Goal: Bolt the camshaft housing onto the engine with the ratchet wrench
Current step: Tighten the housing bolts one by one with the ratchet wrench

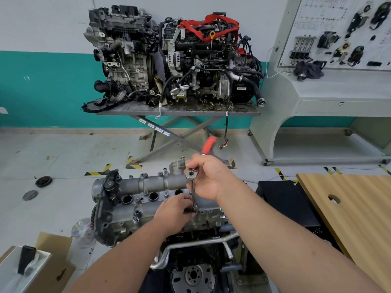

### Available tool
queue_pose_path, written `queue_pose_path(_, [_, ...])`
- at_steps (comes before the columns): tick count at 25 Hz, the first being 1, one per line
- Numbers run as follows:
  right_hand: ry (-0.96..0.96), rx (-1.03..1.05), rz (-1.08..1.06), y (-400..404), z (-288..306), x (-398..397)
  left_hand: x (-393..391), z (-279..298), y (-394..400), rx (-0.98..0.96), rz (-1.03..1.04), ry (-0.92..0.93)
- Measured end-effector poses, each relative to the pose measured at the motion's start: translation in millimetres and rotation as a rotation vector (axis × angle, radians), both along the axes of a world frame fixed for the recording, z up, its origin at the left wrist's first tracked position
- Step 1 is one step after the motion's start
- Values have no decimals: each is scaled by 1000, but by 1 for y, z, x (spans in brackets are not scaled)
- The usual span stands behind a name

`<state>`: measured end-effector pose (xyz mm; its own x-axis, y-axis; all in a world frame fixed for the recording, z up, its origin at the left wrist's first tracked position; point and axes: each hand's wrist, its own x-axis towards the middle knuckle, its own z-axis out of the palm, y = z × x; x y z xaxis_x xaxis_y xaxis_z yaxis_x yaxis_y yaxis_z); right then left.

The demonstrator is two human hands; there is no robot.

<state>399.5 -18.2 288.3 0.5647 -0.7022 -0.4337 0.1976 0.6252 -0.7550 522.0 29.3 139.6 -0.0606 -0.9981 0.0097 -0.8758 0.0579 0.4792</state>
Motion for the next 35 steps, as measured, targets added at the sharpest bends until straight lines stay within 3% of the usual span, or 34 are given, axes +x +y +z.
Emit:
queue_pose_path(3, [-158, -169, -204, 7, -18, 2, 0, 0, 0, 16, -9, -6])
queue_pose_path(6, [-31, -465, -305, 17, -33, -4, 0, 0, -1, 42, -12, -15])
queue_pose_path(12, [245, -1008, -63, 30, -44, -29, 0, 5, 1, 52, -8, -5])
queue_pose_path(14, [278, -1335, -109, 30, -47, -31, -1, 6, 2, 40, -13, -16])
queue_pose_path(16, [426, -1757, -132, 26, -43, -29, -4, 8, 3, 28, -38, -110])
queue_pose_path(18, [679, -2046, -16, 21, -30, -26, -7, 9, 1, 21, -77, -194])
queue_pose_path(21, [1099, -2140, 233, 26, -7, -21, -6, 9, 5, -20, -39, -20])
queue_pose_path(23, [1272, -2062, 350, 30, 5, -16, -6, 11, 7, 29, -9, -88])
queue_pose_path(26, [1388, -1962, 510, 26, 21, -4, -5, 9, 3, 97, 40, -37])
queue_pose_path(28, [1356, -1700, 552, 21, 30, 3, -4, 9, 3, 125, 51, -10])
queue_pose_path(30, [1034, -1136, 402, 14, 31, 6, -2, 10, 4, 120, 32, 11])
queue_pose_path(32, [533, -490, 165, 12, 26, 3, 0, 11, 4, 118, 4, 25])
queue_pose_path(33, [292, -263, 63, 12, 22, 1, -1, 12, 5, 96, -6, 29])
queue_pose_path(35, [2, -49, -99, 14, 11, -5, -1, 10, 3, 70, -17, 13])
